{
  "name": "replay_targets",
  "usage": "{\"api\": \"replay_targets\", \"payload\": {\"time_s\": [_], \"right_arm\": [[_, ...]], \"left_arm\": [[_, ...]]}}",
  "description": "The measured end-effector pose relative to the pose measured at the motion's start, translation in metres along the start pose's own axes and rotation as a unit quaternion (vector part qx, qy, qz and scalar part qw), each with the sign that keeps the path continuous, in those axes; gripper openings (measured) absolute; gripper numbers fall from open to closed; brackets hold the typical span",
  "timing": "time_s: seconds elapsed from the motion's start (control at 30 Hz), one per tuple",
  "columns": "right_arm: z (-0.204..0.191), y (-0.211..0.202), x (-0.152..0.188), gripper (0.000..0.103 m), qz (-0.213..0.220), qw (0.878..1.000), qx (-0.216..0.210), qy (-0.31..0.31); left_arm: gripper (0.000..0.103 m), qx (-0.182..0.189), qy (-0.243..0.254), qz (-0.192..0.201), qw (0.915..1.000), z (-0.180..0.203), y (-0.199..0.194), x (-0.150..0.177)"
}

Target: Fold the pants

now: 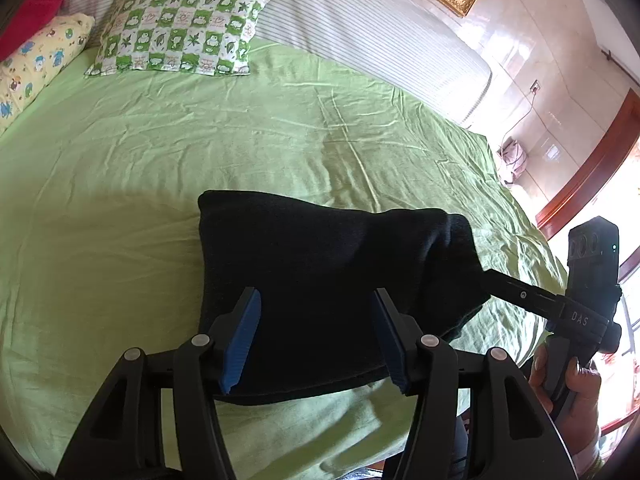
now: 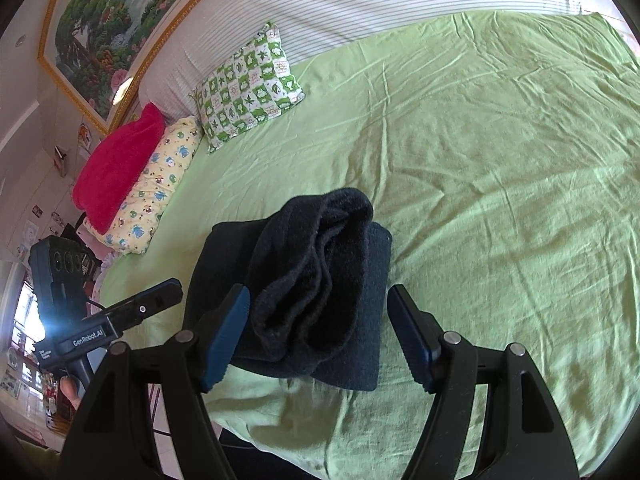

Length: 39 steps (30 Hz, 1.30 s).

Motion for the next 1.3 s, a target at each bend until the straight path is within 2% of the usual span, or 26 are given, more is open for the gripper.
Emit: {"api": "replay_targets", "payload": {"time_s": [0.2, 0.37, 0.63, 0.73, 0.83, 0.93, 1.13, 1.3], "right_arm": [[0.006, 0.004, 0.006, 0.072, -0.005, 1.0, 0.013, -0.003], [0.019, 0.008, 0.013, 0.077, -0.011, 1.0, 0.016, 0.011], [0.014, 0.018, 0.016, 0.077, -0.015, 0.999, -0.025, 0.033], [0.01, 0.027, 0.019, 0.077, -0.027, 0.999, -0.03, 0.03], [0.012, 0.035, 0.022, 0.077, -0.034, 0.998, -0.041, 0.041], [0.017, 0.041, 0.025, 0.077, -0.039, 0.995, -0.068, 0.069], [0.025, 0.048, 0.025, 0.077, -0.035, 0.987, -0.111, 0.107], [0.024, 0.05, 0.025, 0.077, -0.027, 0.987, -0.122, 0.098]], "left_arm": [[0.059, -0.01, -0.009, -0.004, 0.9999, -0.011, 0.005, 0.0], [0.062, -0.019, -0.018, -0.01, 0.9996, -0.023, 0.01, 0.001], [0.064, -0.028, -0.038, -0.033, 0.9983, -0.042, 0.03, 0.002], [0.072, -0.026, -0.047, -0.041, 0.9977, -0.046, 0.039, 0.002], [0.076, -0.019, -0.061, -0.05, 0.9967, -0.051, 0.049, 0.003], [0.079, -0.005, -0.079, -0.06, 0.9951, -0.056, 0.057, 0.003], [0.08, 0.044, -0.133, -0.084, 0.9866, -0.06, 0.074, 0.001], [0.078, 0.055, -0.144, -0.086, 0.9844, -0.058, 0.079, 0.001]]}}
Point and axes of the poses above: each gripper's, at about its wrist camera, not at the fingertips, and y roughly the way its jaws point, z to its right, x to its underside, the point moved 9 cm from there along y, roughly the way its jaws point, and after that the axes turned 7 degrees about -y, right-handed, at the moved point
